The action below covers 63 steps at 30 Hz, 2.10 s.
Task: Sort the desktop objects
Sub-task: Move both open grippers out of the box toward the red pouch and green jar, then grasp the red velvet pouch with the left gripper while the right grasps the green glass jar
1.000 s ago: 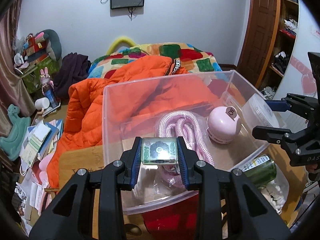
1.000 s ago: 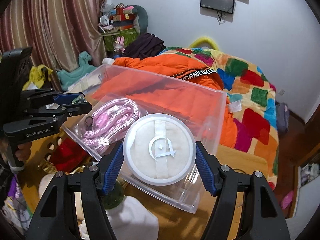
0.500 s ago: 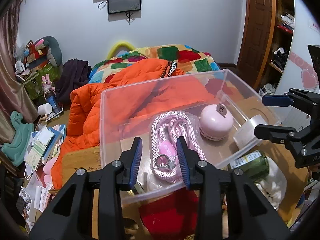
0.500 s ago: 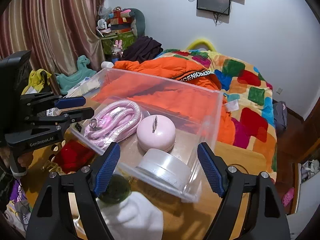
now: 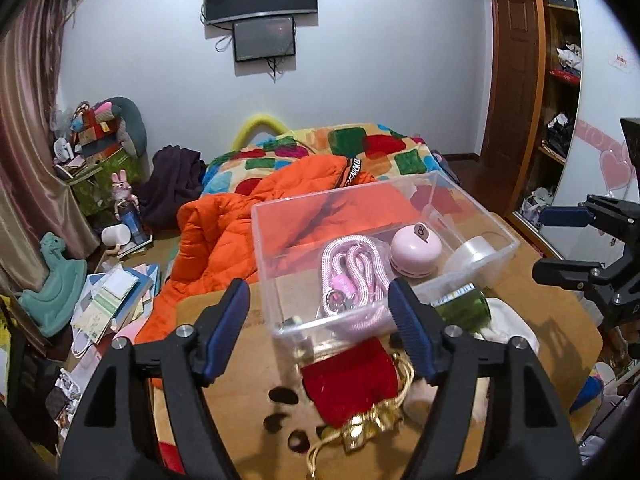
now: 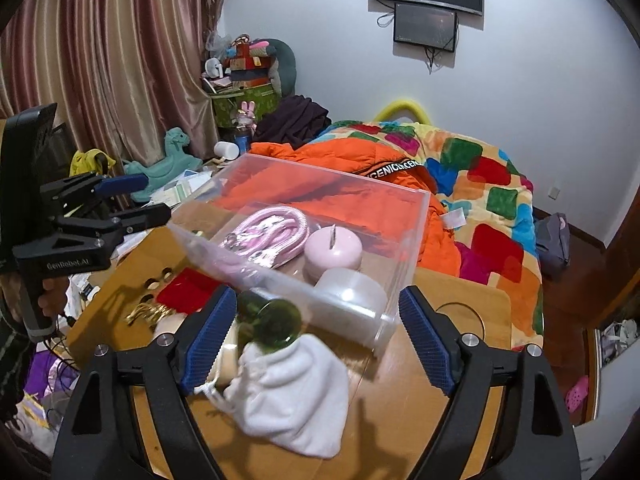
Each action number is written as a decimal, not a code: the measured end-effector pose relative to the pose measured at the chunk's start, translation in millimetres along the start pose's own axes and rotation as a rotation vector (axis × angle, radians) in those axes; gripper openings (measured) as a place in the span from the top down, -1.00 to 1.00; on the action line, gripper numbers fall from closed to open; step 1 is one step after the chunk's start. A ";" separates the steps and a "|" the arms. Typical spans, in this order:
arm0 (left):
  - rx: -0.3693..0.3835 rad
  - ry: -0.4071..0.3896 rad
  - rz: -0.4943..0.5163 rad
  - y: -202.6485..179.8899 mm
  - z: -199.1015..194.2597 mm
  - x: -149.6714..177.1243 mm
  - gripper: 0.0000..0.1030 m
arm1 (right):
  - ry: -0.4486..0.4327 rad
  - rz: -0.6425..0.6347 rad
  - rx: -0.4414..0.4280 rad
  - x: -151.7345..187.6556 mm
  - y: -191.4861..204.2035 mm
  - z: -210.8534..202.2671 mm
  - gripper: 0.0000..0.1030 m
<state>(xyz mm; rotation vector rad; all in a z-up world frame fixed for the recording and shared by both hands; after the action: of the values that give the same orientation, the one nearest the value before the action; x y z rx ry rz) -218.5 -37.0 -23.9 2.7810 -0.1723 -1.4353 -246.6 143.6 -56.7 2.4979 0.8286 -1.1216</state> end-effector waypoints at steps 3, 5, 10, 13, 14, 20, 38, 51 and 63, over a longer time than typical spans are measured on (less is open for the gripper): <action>-0.008 -0.003 -0.002 3.8 -10.9 6.9 -0.43 | -0.003 -0.006 -0.001 7.0 5.0 -6.3 -0.58; -0.012 0.003 0.005 5.0 -15.0 13.7 -0.48 | -0.002 -0.007 -0.001 12.4 7.8 -9.2 -0.58; -0.031 0.038 0.039 4.2 -18.6 39.3 -0.51 | 0.020 -0.002 -0.002 31.8 10.7 -9.8 -0.58; -0.012 0.072 0.055 1.9 -15.3 59.5 -0.51 | 0.048 0.006 -0.010 45.9 9.6 -6.5 -0.59; -0.011 0.078 0.060 1.2 -15.4 65.0 -0.51 | 0.054 0.009 -0.012 51.6 10.6 -6.0 -0.60; 0.015 0.149 0.043 -1.6 1.0 94.0 -0.51 | 0.104 0.026 -0.018 81.8 6.9 4.2 -0.61; 0.046 0.278 -0.034 -16.0 63.3 91.1 -0.78 | 0.088 0.127 -0.107 46.7 7.5 46.6 -0.58; 0.035 0.211 0.050 -26.0 64.7 96.3 -0.44 | 0.148 0.211 -0.189 42.0 11.1 87.4 -0.27; 0.073 0.167 0.040 -24.2 48.6 91.1 0.93 | 0.090 0.164 -0.194 32.0 15.5 67.3 0.12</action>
<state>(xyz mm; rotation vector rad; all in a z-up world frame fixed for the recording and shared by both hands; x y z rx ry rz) -203.4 -20.1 -127.5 2.9206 -0.2822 -1.2044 -259.9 112.4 -124.9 2.4180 0.7035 -0.8391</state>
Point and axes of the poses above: each gripper's, at about its wrist camera, not at the fingertips, and z roughly the way its jaws point, y to its left, x to its underside, the point moved 9 cm from there along z, roughly the way its jaws point, and after that the axes turned 2 degrees about -x, right-handed, at the moved point
